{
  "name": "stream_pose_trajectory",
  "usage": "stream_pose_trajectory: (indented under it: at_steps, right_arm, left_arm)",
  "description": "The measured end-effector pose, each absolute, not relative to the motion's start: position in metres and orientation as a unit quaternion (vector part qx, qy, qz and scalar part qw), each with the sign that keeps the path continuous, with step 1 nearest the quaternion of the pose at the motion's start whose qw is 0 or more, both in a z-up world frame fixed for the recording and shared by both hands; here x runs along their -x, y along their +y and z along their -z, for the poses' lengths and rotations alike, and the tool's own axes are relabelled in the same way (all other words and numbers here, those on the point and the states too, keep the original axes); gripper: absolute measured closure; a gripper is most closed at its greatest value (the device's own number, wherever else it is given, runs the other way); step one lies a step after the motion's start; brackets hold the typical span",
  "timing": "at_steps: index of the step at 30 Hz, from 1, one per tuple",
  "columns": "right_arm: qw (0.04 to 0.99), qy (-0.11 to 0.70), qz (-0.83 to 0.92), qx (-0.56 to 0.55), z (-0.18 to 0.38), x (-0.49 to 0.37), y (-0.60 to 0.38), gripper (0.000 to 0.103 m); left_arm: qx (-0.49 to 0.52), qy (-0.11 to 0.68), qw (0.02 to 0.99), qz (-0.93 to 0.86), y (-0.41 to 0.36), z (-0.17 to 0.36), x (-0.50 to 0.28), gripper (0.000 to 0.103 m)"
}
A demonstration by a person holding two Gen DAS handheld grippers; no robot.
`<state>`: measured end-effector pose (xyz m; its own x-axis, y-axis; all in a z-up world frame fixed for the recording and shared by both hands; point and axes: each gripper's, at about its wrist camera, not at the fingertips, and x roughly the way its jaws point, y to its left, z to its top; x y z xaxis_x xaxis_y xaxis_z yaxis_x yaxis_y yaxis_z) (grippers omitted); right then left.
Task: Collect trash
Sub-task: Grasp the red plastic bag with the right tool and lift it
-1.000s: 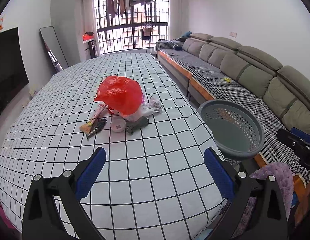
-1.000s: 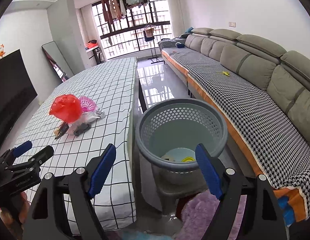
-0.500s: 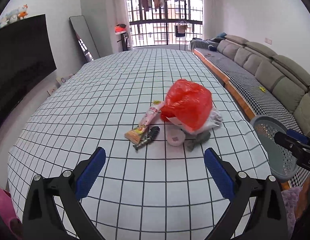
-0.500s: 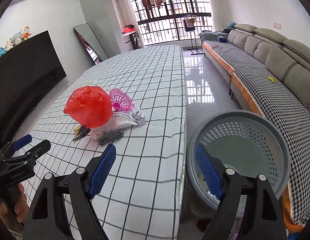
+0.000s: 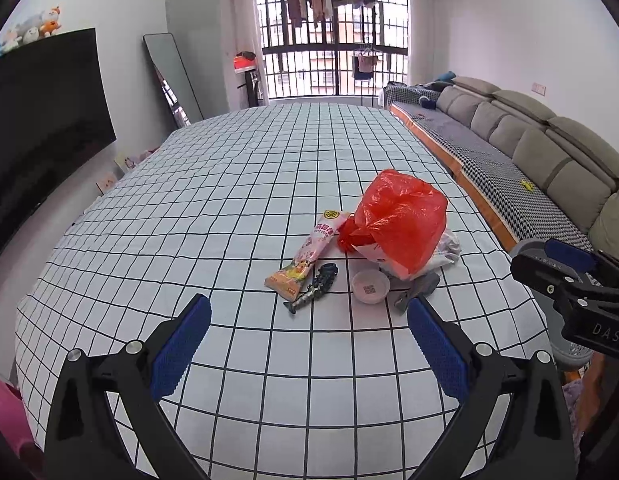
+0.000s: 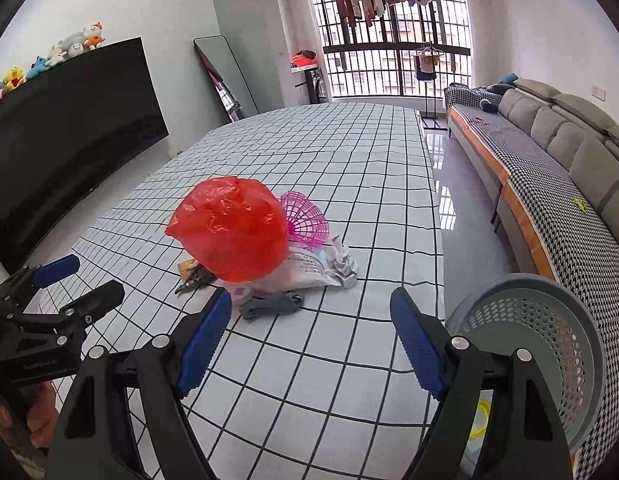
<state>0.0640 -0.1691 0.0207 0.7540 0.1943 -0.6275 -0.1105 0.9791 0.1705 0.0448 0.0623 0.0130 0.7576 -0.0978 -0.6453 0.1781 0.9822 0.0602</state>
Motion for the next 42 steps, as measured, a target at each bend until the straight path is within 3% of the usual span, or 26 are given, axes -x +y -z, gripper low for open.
stream_pose_trajectory:
  at_steps: [22, 29, 36, 37, 40, 42]
  right_arm:
    - [0.939, 0.325, -0.114, -0.008, -0.067, -0.168, -0.088, 0.019]
    - [0.904, 0.418, -0.089, 0.025, -0.021, -0.202, -0.076, 0.018]
    - [0.896, 0.437, -0.074, 0.02, 0.008, -0.184, -0.08, 0.019]
    - [0.896, 0.437, -0.074, 0.018, 0.011, -0.183, -0.081, 0.021]
    - [0.89, 0.45, -0.075, 0.016, 0.018, -0.179, -0.081, 0.05]
    - [0.89, 0.448, -0.076, 0.016, 0.019, -0.178, -0.082, 0.058]
  left_arm:
    - [-0.033, 0.355, 0.934, 0.027, 0.109, 0.012, -0.085, 0.006]
    - [-0.022, 0.362, 0.932, 0.028, 0.114, 0.017, -0.094, 0.006]
    - [-0.018, 0.369, 0.929, 0.031, 0.114, 0.021, -0.098, 0.006]
    - [-0.017, 0.37, 0.928, 0.031, 0.114, 0.021, -0.098, 0.006]
    - [-0.015, 0.373, 0.927, 0.031, 0.114, 0.023, -0.099, 0.006]
    - [-0.012, 0.376, 0.926, 0.033, 0.114, 0.024, -0.099, 0.006]
